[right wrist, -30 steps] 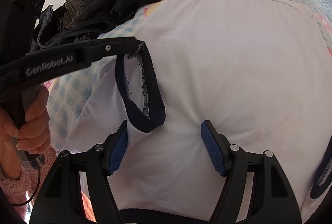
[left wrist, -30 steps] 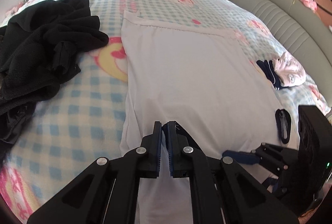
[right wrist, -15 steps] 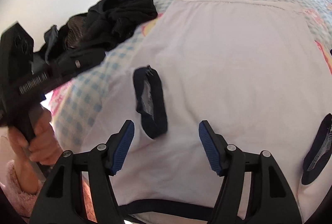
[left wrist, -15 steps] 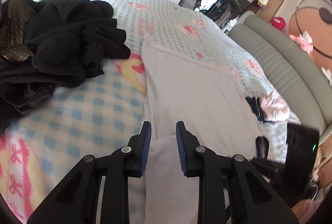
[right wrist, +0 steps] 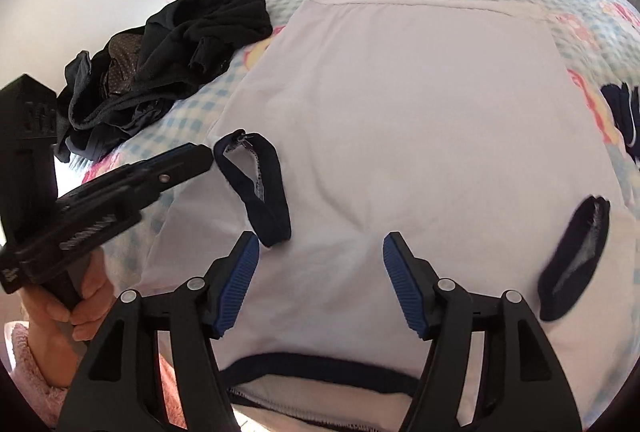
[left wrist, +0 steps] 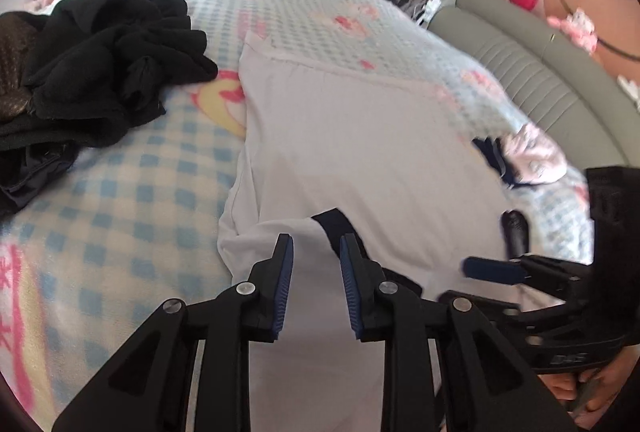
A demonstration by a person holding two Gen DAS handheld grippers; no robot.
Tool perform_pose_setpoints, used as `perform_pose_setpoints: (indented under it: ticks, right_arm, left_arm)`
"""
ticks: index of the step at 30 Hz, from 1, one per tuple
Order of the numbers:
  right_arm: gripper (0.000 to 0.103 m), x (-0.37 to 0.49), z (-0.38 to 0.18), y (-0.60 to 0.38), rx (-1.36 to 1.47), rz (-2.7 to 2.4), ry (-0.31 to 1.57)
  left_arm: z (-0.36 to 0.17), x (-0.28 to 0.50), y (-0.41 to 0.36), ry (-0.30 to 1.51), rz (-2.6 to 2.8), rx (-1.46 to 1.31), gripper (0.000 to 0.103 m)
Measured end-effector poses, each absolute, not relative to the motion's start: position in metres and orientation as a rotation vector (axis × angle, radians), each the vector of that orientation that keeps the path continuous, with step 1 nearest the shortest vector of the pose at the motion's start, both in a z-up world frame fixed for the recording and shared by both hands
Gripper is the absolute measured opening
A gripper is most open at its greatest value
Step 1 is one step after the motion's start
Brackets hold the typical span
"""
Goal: Fold clothes
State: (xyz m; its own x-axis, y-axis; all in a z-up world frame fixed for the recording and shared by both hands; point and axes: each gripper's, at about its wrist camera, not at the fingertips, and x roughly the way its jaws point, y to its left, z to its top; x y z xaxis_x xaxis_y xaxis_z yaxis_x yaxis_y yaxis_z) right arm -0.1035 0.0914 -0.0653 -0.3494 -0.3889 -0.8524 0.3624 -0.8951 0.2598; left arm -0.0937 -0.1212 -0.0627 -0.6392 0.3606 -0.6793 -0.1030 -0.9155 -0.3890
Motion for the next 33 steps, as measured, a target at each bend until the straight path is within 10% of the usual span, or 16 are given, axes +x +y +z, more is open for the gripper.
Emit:
perform_pose_setpoints:
  ticks: [33]
  right_arm:
    - [0.072,-0.021,-0.090,0.302,1.666,-2.653,-0.512]
  left_arm:
    - [-0.098,0.008,-0.142,-0.743,2.666,-1.470,0.026]
